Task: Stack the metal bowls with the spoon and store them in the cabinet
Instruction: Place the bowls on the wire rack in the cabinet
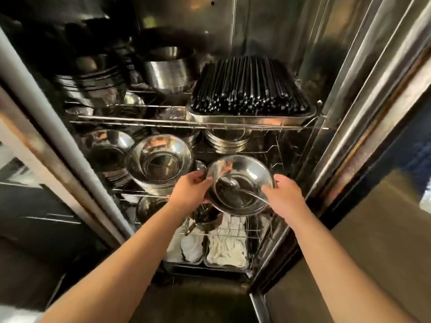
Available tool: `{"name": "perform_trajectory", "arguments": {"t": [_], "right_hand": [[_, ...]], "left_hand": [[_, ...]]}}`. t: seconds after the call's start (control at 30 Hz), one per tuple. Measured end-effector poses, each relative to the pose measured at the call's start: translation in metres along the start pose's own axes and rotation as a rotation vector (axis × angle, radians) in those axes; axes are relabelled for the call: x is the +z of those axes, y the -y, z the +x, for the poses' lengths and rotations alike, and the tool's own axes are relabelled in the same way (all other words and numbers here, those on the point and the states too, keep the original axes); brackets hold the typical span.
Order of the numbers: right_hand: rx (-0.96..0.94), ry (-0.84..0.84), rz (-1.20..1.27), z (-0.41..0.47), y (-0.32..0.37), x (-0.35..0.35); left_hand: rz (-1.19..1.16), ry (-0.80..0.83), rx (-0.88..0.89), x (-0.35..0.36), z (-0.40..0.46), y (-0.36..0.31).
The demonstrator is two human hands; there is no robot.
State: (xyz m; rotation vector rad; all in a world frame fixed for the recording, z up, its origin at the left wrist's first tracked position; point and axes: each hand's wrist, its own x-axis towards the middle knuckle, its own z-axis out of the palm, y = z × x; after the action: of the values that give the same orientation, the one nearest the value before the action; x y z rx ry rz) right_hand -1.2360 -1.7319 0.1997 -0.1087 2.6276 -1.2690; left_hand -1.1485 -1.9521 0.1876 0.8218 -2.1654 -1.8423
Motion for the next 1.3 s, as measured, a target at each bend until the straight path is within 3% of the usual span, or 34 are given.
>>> {"name": "perform_trajectory", "arguments": {"t": [0.2, 0.63, 1.0, 1.17, 1.3], "right_hand": [[0.102, 0.055, 0.062, 0.037, -0.006, 0.013], [0.143, -0.105, -0.112, 0.073, -0.005, 0.027], [0.127, -0.104, -0.147, 0.075, -0.008, 0.024], [-0.024, -0.149, -0.365, 0.067, -0.001, 0.030], [-0.237, -0.077, -0.431, 0.062, 0.002, 0.040]], "left_hand": [[0.037, 0.027, 0.027, 0.011, 0.033, 0.012], [0.062, 0.235, -0.021, 0.020, 0.079, 0.020], [0.093, 0.234, 0.062, 0.023, 0.080, 0.026], [0.347, 0.184, 0.203, 0.018, 0.067, 0.034], [0.778, 0.229, 0.377, 0.008, 0.054, 0.051]]}}
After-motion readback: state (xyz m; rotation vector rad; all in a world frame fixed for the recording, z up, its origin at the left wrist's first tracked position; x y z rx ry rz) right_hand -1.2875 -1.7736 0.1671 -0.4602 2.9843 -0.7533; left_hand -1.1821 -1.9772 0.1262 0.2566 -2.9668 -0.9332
